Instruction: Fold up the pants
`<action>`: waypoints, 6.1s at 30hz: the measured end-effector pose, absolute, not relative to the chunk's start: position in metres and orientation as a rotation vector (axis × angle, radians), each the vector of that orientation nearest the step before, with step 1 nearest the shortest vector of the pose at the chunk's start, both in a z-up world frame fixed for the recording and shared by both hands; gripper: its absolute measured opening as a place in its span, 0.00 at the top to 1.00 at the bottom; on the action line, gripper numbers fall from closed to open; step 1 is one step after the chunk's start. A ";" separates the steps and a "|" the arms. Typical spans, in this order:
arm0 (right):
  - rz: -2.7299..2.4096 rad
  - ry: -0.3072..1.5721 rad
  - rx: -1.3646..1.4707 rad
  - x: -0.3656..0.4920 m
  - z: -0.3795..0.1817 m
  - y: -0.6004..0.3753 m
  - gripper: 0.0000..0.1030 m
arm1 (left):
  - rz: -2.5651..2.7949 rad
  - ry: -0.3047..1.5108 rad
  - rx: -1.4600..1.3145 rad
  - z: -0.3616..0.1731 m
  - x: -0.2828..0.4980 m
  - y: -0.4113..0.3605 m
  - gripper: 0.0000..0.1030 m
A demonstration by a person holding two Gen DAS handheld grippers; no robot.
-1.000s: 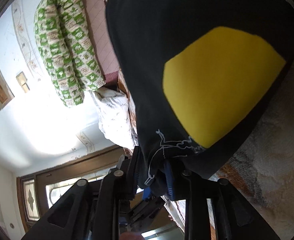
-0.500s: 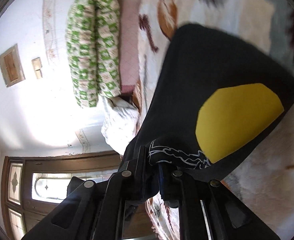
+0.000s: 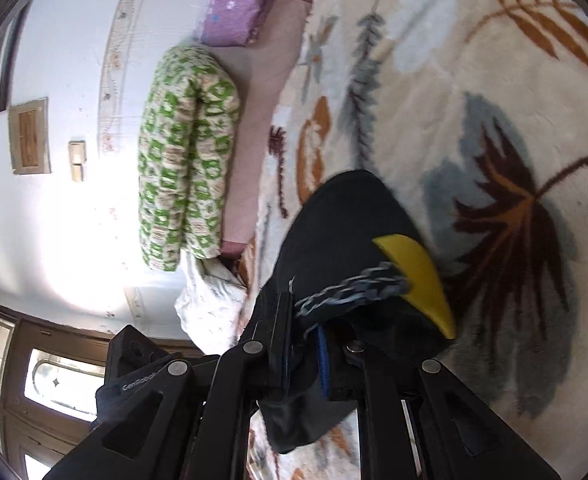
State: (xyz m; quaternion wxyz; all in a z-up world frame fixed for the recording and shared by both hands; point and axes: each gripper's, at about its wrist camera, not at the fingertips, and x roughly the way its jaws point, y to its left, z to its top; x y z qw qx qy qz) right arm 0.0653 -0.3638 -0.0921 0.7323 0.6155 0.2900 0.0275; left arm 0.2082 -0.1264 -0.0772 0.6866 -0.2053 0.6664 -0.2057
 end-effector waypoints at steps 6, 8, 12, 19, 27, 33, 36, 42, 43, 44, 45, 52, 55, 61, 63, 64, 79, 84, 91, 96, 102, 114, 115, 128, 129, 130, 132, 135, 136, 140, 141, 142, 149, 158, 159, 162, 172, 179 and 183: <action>0.060 0.726 1.339 0.062 -0.128 -0.353 0.90 | -0.449 1.531 -0.456 -0.098 0.210 -0.121 0.93; 0.072 0.728 1.343 0.061 -0.130 -0.355 0.90 | -0.454 1.522 -0.439 -0.094 0.208 -0.123 0.93; 0.096 0.662 1.468 0.058 -0.129 -0.368 0.84 | -0.463 1.500 -0.456 -0.086 0.206 -0.124 0.93; -0.006 0.654 1.462 0.052 -0.137 -0.372 0.91 | -0.405 1.507 -0.409 -0.098 0.211 -0.133 0.91; 0.078 0.684 1.423 0.041 -0.111 -0.383 0.57 | -0.421 1.484 -0.413 -0.069 0.206 -0.098 0.75; 0.085 0.658 1.373 0.008 -0.085 -0.398 0.54 | -0.348 1.424 -0.428 -0.052 0.200 -0.047 0.75; 0.106 0.647 1.326 0.006 -0.069 -0.394 0.54 | -0.309 1.413 -0.463 -0.047 0.199 -0.018 0.75; 0.123 0.585 1.300 0.036 -0.054 -0.389 0.54 | -0.382 1.421 -0.531 -0.040 0.187 -0.027 0.75; 0.148 0.594 1.299 0.047 -0.053 -0.388 0.54 | -0.418 1.413 -0.512 -0.037 0.185 -0.045 0.75; 0.154 0.606 1.292 0.056 -0.052 -0.386 0.54 | -0.440 1.410 -0.505 -0.035 0.184 -0.057 0.75; 0.168 0.611 1.286 0.064 -0.052 -0.384 0.54 | -0.463 1.412 -0.506 -0.034 0.184 -0.070 0.75; 0.116 0.708 1.044 0.091 -0.040 -0.394 0.46 | -0.569 1.494 -0.572 -0.053 0.157 -0.142 0.75; 0.118 0.802 0.979 0.107 -0.048 -0.415 0.42 | -0.560 1.506 -0.638 -0.066 0.136 -0.153 0.75; 0.230 0.979 0.985 0.154 -0.081 -0.434 0.39 | -0.498 1.460 -0.822 -0.069 0.134 -0.151 0.75; 0.305 1.013 0.985 0.166 -0.087 -0.429 0.39 | -0.511 1.436 -0.868 -0.060 0.137 -0.153 0.75; 0.322 1.041 0.966 0.171 -0.090 -0.425 0.39 | -0.503 1.413 -0.862 -0.052 0.142 -0.156 0.75; 0.334 1.150 0.622 0.192 -0.104 -0.415 0.70 | -0.375 1.579 -0.828 -0.117 0.148 -0.191 0.72; 0.299 1.104 0.667 0.180 -0.079 -0.415 0.64 | -0.487 1.548 -0.740 -0.084 0.137 -0.166 0.73; 0.305 0.928 0.480 0.123 -0.005 -0.372 0.45 | -0.434 1.371 -0.575 -0.026 0.149 -0.035 0.72; 0.435 0.886 0.252 0.087 0.002 -0.267 0.28 | -0.192 1.297 -0.499 -0.021 0.167 0.075 0.63; 0.515 0.933 -0.090 0.085 -0.037 -0.119 0.29 | -0.156 1.315 -0.575 -0.041 0.172 0.139 0.63; 0.342 0.980 -0.175 0.125 -0.083 -0.021 0.24 | -0.222 1.369 -0.704 -0.066 0.188 0.176 0.63; 0.319 0.983 -0.173 0.130 -0.085 -0.018 0.24 | -0.231 1.376 -0.702 -0.067 0.191 0.175 0.63; 0.364 0.921 0.002 0.136 -0.076 -0.049 0.85 | -0.442 1.436 -0.899 -0.104 0.244 0.140 0.62; 0.365 0.922 0.005 0.136 -0.077 -0.049 0.85 | -0.441 1.429 -0.905 -0.105 0.246 0.140 0.60; 0.367 0.926 0.013 0.137 -0.078 -0.048 0.85 | -0.446 1.426 -0.909 -0.107 0.249 0.137 0.58; 0.372 0.929 0.040 0.139 -0.079 -0.049 0.83 | -0.440 1.447 -0.885 -0.109 0.254 0.131 0.57; 0.383 0.937 0.083 0.140 -0.081 -0.052 0.76 | -0.427 1.468 -0.791 -0.109 0.259 0.121 0.56; 0.393 0.943 0.097 0.140 -0.081 -0.052 0.71 | -0.435 1.475 -0.767 -0.108 0.261 0.119 0.55; 0.401 0.936 0.073 0.135 -0.080 -0.044 0.46 | -0.458 1.475 -0.750 -0.106 0.263 0.111 0.42; 0.394 0.929 0.044 0.133 -0.080 -0.038 0.40 | -0.469 1.478 -0.750 -0.106 0.262 0.109 0.42; 0.389 0.922 0.007 0.131 -0.081 -0.031 0.38 | -0.477 1.488 -0.754 -0.108 0.262 0.106 0.43; 0.334 0.890 0.036 0.139 -0.088 -0.035 0.69 | -0.464 1.485 -0.850 -0.111 0.252 0.109 0.87; 0.372 0.847 0.160 0.127 -0.066 -0.062 0.78 | -0.493 1.452 -0.995 -0.090 0.236 0.112 0.88; 0.375 0.844 0.169 0.125 -0.063 -0.064 0.78 | -0.499 1.448 -0.991 -0.084 0.235 0.109 0.88; 0.383 0.821 0.194 0.116 -0.050 -0.072 0.78 | -0.514 1.435 -0.980 -0.068 0.231 0.096 0.87; 0.350 0.721 0.315 0.089 -0.004 -0.151 0.78 | -0.581 1.443 -0.867 -0.016 0.225 -0.016 0.87; 0.286 0.702 0.511 0.074 -0.014 -0.252 0.78 | -0.575 1.531 -0.709 -0.028 0.228 -0.131 0.87; 0.240 0.705 0.619 0.069 -0.037 -0.306 0.78 | -0.560 1.568 -0.610 -0.042 0.228 -0.184 0.87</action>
